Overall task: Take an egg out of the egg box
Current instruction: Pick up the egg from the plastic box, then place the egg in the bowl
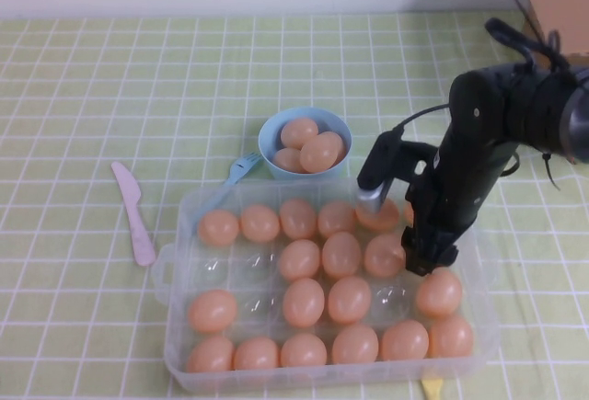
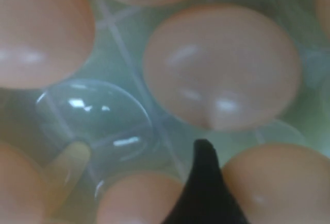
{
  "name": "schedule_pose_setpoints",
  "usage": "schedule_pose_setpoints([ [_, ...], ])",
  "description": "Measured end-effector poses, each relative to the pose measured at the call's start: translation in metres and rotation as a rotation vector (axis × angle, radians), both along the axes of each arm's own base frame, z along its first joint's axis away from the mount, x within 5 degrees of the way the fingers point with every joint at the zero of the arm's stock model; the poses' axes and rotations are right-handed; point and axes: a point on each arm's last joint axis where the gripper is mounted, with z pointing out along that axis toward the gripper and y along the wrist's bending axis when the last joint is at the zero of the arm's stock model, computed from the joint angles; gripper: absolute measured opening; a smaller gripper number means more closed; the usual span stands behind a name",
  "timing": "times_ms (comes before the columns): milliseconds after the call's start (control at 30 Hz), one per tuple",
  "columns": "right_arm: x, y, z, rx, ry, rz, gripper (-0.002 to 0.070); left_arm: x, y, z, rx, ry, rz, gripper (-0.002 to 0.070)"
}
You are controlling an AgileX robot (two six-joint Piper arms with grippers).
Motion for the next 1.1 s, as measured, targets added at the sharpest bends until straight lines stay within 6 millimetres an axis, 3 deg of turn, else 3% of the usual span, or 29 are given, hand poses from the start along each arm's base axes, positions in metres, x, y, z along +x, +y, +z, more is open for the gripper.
schedule_pose_setpoints([
  [100,0.0,-0.002,0.021,-0.003,-0.022,-0.047,0.0443,0.0,0.0,0.0,0.0,0.0,0.0,-0.0005],
  [333,-0.006,-0.006,0.095,0.079,-0.169,-0.089,0.0443,0.0,0.0,0.0,0.0,0.0,0.0,-0.0005],
  [500,0.002,-0.002,0.121,0.179,-0.324,-0.105,0.0443,0.0,0.0,0.0,0.0,0.0,0.0,-0.0005],
  [633,0.022,0.012,0.116,0.316,-0.442,-0.145,0.0443,0.0,0.0,0.0,0.0,0.0,0.0,-0.0005],
  [800,0.054,0.031,0.091,0.478,-0.56,-0.236,0.0443,0.0,0.0,0.0,0.0,0.0,0.0,-0.0005],
  [900,0.072,0.039,0.071,0.512,-0.58,-0.272,0.0442,0.0,0.0,0.0,0.0,0.0,0.0,-0.0005],
  [1100,0.102,0.057,0.057,0.552,-0.581,-0.293,0.0442,0.0,0.0,0.0,0.0,0.0,0.0,-0.0005],
])
